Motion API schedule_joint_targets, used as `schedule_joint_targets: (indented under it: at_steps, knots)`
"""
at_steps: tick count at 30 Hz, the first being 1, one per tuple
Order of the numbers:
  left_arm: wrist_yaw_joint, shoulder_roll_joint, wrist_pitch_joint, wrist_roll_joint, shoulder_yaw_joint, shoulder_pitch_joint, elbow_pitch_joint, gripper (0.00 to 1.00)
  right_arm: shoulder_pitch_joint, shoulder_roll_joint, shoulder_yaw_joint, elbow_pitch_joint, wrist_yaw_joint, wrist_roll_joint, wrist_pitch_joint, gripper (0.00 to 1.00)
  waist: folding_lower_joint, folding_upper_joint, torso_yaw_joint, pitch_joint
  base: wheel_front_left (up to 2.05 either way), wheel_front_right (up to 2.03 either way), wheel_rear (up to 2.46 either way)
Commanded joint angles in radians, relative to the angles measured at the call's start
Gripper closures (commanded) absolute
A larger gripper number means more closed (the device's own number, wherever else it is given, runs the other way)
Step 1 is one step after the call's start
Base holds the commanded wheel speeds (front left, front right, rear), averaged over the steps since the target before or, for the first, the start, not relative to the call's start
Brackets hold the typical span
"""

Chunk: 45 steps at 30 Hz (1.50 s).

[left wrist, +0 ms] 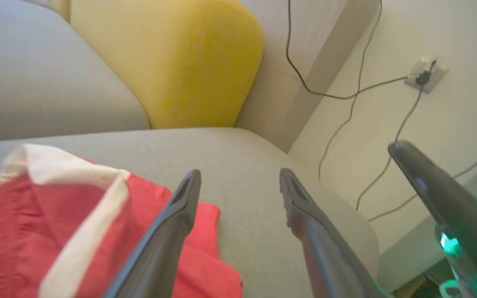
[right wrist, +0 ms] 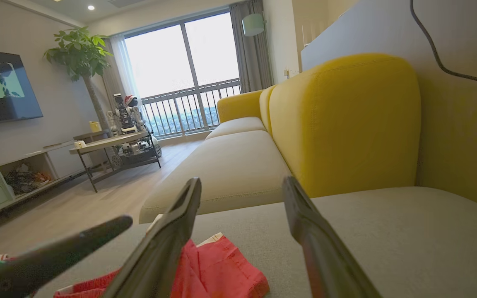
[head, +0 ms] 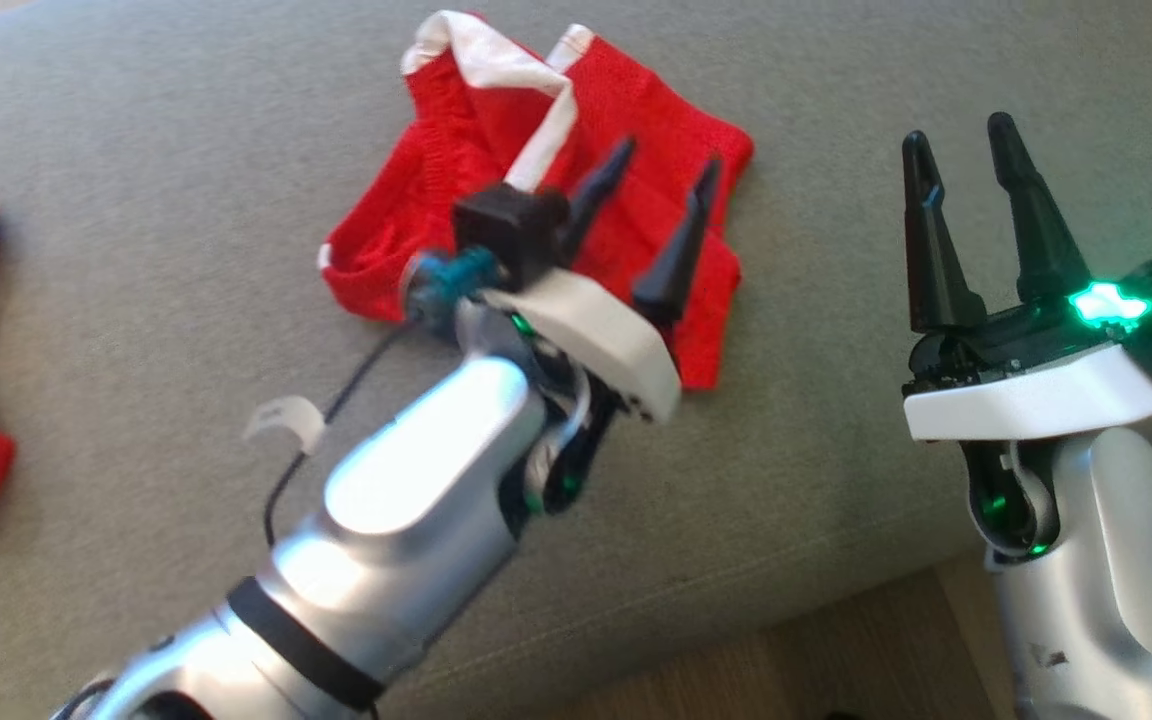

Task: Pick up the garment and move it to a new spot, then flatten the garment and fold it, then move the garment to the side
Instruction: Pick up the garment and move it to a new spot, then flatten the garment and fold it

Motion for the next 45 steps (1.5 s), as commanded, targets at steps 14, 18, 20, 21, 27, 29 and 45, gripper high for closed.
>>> schedule_joint_targets:
  at_steps: [14, 18, 20, 21, 27, 29, 45]
  knots:
    - [-0.040, 0.196, -0.020, 0.441, 0.486, 0.264, -0.322, 0.00, 0.085, 0.002, 0.082, 0.040, 0.000, -0.164, -0.009, 0.00, 0.0000, 0.0000, 0.214, -0.115, 0.00, 0.00, 0.00]
    - [-0.068, 0.198, -0.020, 0.491, 0.541, 0.372, -0.362, 0.00, 0.104, 0.002, 0.094, 0.060, 0.000, -0.183, -0.009, 0.00, 0.0000, 0.0000, 0.246, -0.125, 0.00, 0.00, 0.00]
    - [-0.080, 0.186, -0.020, 0.519, 0.574, 0.442, -0.380, 0.00, 0.112, 0.002, 0.102, 0.074, 0.000, -0.188, -0.009, 0.00, 0.0000, 0.0000, 0.261, -0.127, 0.00, 0.00, 0.00]
    - [-0.083, 0.176, -0.020, 0.531, 0.594, 0.476, -0.387, 0.00, 0.115, 0.002, 0.106, 0.084, 0.000, -0.185, -0.009, 0.00, 0.0000, 0.0000, 0.267, -0.128, 0.00, 0.00, 0.00]
    - [-0.129, 0.082, -0.020, 0.575, 0.707, 0.596, -0.418, 0.00, 0.102, 0.002, 0.120, 0.121, 0.000, -0.185, -0.009, 0.00, 0.0000, 0.0000, 0.308, -0.119, 0.00, 0.00, 0.00]
    - [-0.157, 0.060, -0.020, 0.588, 0.728, 0.599, -0.419, 0.00, 0.092, 0.002, 0.131, 0.134, 0.000, -0.194, -0.009, 0.00, 0.0000, 0.0000, 0.325, -0.111, 0.00, 0.00, 0.00]
    - [-0.240, 0.005, -0.020, 0.613, 0.754, 0.584, -0.373, 0.00, -0.034, 0.002, 0.129, 0.437, 0.000, -0.366, 0.052, 0.00, 0.0000, 0.0000, 0.467, -0.028, 0.00, 0.00, 0.00]
